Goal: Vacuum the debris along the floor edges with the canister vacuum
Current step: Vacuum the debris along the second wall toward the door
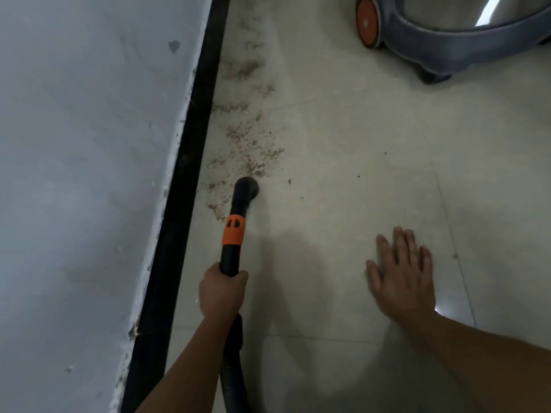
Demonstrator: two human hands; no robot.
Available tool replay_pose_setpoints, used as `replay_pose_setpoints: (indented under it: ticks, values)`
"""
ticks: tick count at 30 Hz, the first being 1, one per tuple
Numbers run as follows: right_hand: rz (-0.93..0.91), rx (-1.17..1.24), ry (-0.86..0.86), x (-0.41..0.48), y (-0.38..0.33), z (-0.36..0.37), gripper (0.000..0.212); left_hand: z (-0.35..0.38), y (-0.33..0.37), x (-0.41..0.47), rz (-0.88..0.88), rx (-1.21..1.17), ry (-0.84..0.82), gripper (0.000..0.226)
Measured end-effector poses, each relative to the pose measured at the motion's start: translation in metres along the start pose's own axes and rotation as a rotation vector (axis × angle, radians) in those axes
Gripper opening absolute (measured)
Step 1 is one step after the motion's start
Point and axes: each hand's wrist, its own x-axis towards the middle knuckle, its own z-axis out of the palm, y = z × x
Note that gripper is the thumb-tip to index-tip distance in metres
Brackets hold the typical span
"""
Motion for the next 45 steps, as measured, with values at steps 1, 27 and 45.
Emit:
replay_pose_setpoints:
  ticks: [1,27,45]
  values:
    - [-0.003,-0.005,-0.008,-0.001,0.001,0.001,0.069,-0.004,-0.005,0.005,-0.007,-0.017,0.008,0.017]
    - [0.071,-0.100,-0.054,0.003,0.000,0.012,0.068,-0.029,0.028,0.061,0.225,-0.146,-0.609,0.012]
    - [0.192,0.020,0.098,0.048,0.092,-0.024,0.060,0.069,0.155,-0.009,0.563,0.258,-0.444,0.016]
